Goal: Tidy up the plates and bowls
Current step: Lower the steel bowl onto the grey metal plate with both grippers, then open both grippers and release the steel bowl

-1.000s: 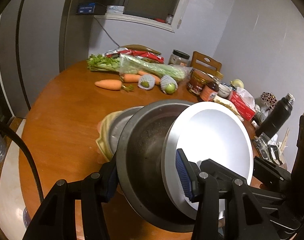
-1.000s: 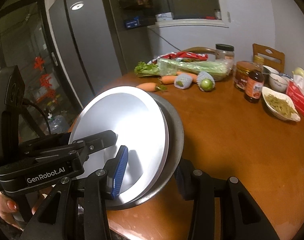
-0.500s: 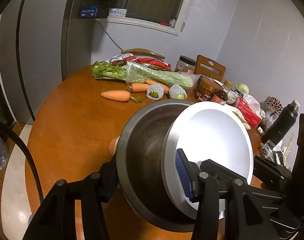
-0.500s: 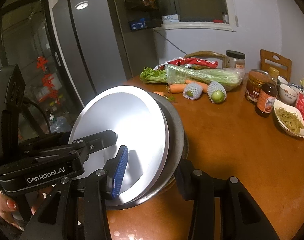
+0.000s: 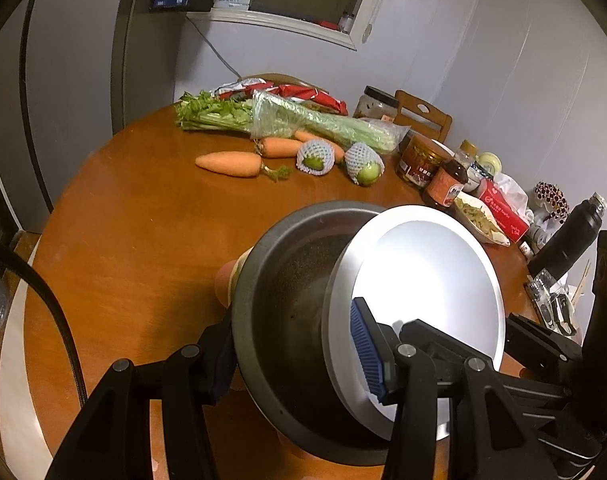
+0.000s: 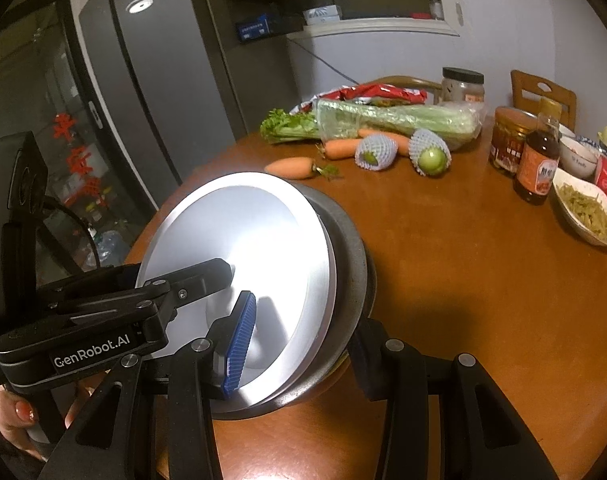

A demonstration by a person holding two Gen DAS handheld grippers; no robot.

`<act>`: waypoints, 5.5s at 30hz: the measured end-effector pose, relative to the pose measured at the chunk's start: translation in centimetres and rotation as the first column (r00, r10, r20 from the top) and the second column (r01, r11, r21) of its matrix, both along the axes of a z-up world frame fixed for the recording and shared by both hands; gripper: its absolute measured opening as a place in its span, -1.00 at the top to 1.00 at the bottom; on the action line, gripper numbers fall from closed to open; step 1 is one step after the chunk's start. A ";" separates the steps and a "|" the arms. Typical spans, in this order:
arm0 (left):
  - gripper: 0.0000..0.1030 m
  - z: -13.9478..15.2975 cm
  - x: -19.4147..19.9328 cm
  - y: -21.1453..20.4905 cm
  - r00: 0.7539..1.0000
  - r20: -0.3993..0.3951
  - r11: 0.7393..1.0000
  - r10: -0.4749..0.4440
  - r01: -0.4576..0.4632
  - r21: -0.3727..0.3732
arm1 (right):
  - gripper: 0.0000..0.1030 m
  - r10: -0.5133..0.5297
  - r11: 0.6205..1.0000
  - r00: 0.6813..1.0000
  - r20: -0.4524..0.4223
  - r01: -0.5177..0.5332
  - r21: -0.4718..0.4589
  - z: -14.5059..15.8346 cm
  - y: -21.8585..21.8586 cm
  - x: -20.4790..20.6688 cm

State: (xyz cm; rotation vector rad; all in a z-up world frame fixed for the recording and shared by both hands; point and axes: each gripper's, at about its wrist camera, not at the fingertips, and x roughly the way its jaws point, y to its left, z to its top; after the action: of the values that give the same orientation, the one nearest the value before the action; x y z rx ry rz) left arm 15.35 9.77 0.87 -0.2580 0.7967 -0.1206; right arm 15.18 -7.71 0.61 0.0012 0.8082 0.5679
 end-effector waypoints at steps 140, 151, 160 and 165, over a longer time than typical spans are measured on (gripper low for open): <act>-0.28 2.2 -3.7 -0.7 0.991 0.112 0.989 0.074 -0.087 0.121 | -0.24 -0.124 0.985 0.973 0.193 0.145 -0.097 2.3 -0.9 -2.5; -0.37 2.3 -7.1 -2.4 0.988 0.123 0.978 0.089 -0.110 0.179 | -0.31 -0.144 0.983 0.966 0.214 0.165 -0.083 2.9 -2.8 -5.3; -0.38 1.1 -10.6 -3.4 0.990 0.094 0.974 0.109 -0.125 0.188 | -0.32 -0.120 0.985 0.973 0.199 0.141 -0.095 1.7 -4.1 -9.4; -0.40 -0.2 -12.3 -4.4 0.992 0.067 0.975 0.108 -0.119 0.190 | -0.33 -0.130 0.989 0.970 0.204 0.143 -0.049 1.2 -4.9 -11.8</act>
State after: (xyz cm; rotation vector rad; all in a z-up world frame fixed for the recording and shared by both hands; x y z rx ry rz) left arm 3.01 5.38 0.64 -0.1151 0.7299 0.0573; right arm 3.41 -12.64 1.77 -0.0573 0.6235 0.4045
